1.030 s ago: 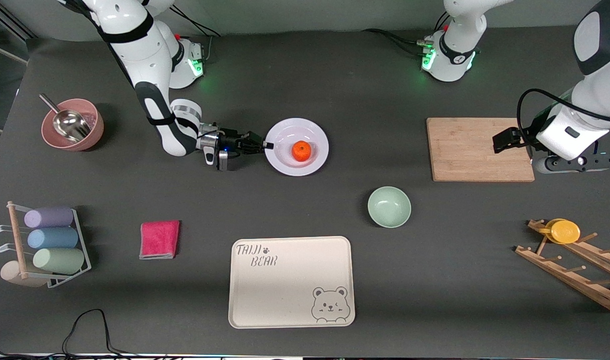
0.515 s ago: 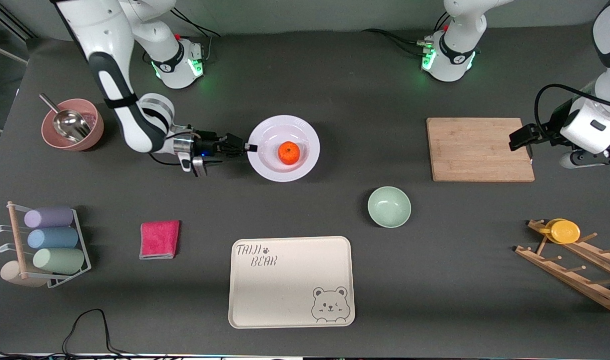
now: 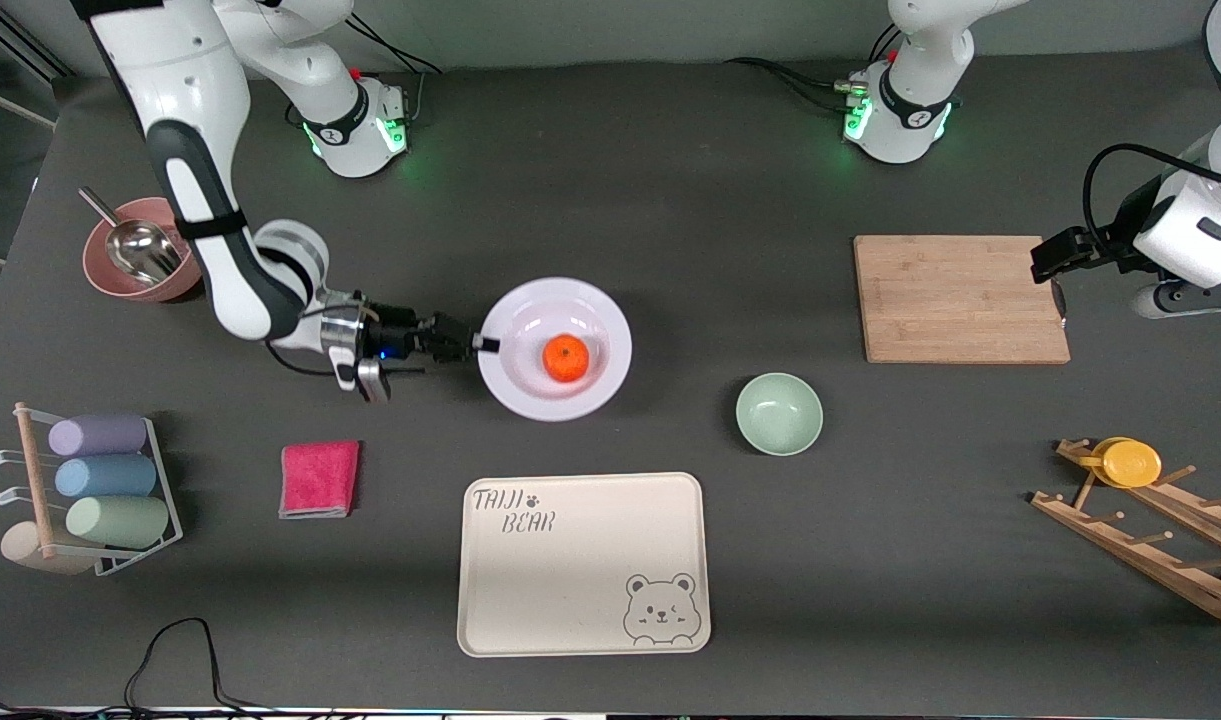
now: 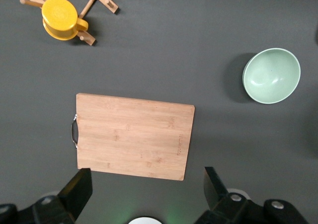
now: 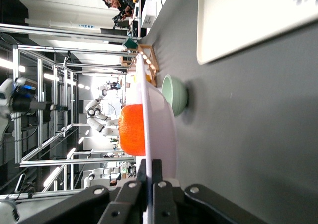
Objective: Place orange and plate with both arms
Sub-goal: 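Slide the plate with the right gripper onto the bear placemat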
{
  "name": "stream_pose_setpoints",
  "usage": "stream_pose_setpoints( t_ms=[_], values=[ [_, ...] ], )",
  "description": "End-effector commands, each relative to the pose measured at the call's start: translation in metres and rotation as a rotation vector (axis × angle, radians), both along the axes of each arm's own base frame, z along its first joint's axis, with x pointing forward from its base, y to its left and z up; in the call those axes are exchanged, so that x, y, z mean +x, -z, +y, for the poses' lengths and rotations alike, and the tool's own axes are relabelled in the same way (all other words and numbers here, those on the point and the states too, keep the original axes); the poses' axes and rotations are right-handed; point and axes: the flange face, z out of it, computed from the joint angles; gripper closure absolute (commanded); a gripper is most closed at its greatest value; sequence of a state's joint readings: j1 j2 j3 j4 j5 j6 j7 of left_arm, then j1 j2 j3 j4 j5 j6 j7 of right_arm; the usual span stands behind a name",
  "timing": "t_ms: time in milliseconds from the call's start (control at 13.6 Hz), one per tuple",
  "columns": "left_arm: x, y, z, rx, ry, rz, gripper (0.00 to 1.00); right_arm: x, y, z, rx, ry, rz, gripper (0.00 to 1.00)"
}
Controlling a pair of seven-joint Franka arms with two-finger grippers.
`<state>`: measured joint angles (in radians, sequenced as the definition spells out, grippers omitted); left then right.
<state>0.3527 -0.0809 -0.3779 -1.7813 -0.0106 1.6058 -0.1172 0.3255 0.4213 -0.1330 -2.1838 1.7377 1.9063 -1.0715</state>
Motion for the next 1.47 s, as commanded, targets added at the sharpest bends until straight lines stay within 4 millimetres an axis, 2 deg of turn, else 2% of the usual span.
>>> stream_pose_setpoints(
  t_ms=[0, 147, 294, 442, 662, 883, 1104, 1251, 1398],
  values=[
    [0.0, -0.009, -0.003, 0.018, 0.019, -0.032, 0.0, 0.079, 0.019, 0.024, 0.017, -0.017, 0.013, 1.0],
    [0.002, -0.009, -0.003, 0.017, 0.02, -0.054, 0.0, 0.132, 0.02, 0.032, 0.025, 0.0, 0.013, 1.0],
    [0.004, -0.009, -0.003, 0.015, 0.02, -0.063, 0.0, 0.176, 0.012, 0.039, 0.03, 0.012, 0.012, 1.0],
    [0.002, -0.01, -0.016, 0.015, 0.049, -0.067, 0.0, 0.206, 0.012, 0.045, 0.027, 0.021, -0.001, 1.0],
    [0.005, -0.011, -0.007, -0.007, 0.04, -0.089, 0.0, 0.24, 0.01, 0.044, 0.008, 0.074, -0.005, 1.0],
    [0.006, -0.01, -0.004, -0.021, 0.048, -0.089, 0.0, 0.244, 0.024, 0.041, -0.032, 0.129, -0.004, 1.0],
    [0.008, -0.009, 0.002, -0.005, 0.049, -0.098, 0.0, 0.238, 0.061, 0.039, -0.067, 0.142, 0.007, 1.0],
    [0.009, -0.01, 0.002, -0.004, 0.051, -0.103, 0.0, 0.234, 0.077, 0.036, -0.079, 0.145, 0.02, 1.0],
    [0.011, -0.011, 0.002, -0.004, 0.056, -0.123, 0.0, 0.232, 0.083, 0.035, -0.082, 0.145, 0.03, 1.0]
  ],
)
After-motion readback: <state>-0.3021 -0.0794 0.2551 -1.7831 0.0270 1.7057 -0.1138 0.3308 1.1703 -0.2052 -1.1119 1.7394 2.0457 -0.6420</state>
